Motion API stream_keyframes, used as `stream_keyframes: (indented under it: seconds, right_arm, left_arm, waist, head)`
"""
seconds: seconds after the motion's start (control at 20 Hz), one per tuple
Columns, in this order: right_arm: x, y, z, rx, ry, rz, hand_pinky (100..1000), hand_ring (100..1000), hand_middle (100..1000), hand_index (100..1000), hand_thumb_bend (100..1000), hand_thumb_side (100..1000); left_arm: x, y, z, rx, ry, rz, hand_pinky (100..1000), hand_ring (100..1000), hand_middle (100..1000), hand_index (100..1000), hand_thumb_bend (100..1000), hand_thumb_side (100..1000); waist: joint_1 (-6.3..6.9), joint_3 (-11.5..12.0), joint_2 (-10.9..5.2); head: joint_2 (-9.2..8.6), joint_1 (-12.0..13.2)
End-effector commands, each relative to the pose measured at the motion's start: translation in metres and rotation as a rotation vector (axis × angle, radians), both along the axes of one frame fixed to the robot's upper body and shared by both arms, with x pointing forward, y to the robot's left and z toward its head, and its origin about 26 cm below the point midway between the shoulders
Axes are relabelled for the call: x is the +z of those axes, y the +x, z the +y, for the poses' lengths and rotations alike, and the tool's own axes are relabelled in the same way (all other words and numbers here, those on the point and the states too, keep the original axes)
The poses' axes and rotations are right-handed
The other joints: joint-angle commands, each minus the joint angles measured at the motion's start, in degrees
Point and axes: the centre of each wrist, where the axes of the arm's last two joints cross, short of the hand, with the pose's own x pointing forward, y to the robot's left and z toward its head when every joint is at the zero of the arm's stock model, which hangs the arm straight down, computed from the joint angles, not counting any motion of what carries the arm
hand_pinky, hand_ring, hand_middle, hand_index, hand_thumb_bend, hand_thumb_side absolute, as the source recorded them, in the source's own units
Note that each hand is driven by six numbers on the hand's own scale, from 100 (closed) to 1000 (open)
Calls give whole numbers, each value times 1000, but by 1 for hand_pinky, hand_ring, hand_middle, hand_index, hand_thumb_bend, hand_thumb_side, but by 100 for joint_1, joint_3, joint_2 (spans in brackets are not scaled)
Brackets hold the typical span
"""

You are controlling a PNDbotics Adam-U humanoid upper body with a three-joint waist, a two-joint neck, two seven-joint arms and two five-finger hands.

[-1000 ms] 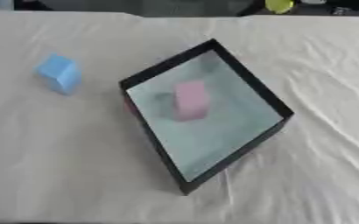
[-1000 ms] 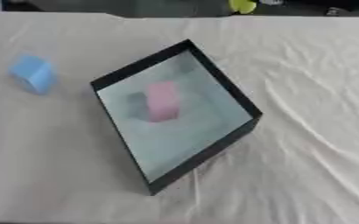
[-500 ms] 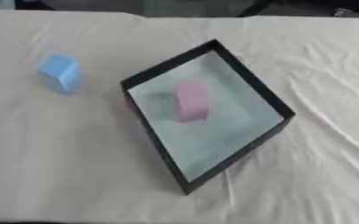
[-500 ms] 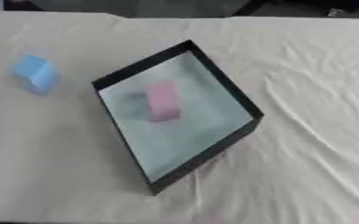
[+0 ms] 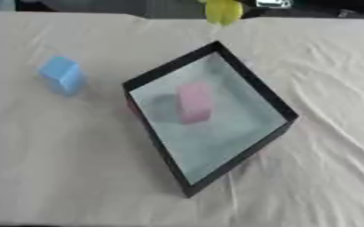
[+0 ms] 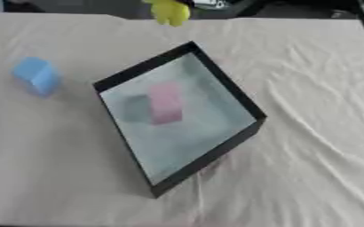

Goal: Pick up objects on the table and place them in the box.

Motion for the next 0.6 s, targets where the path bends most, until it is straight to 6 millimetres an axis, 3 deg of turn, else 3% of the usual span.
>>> stream_keyframes:
  seconds: [0.05, 0.6]
  right_arm:
    - [-7, 5, 5, -8, -43, 34, 772, 601, 428, 633, 279, 214]
    - [-74, 43, 20, -45, -178, 160, 774, 615, 448, 651, 296, 224]
  left_arm:
    - [9, -1, 2, -6, 26, -22, 839, 761, 778, 776, 100, 796]
    - [8, -1, 0, -13, 21, -26, 839, 761, 779, 776, 100, 797]
  waist:
    - [28, 17, -123]
    - [78, 46, -91]
  head:
    - [-8, -30]
    - [-8, -78]
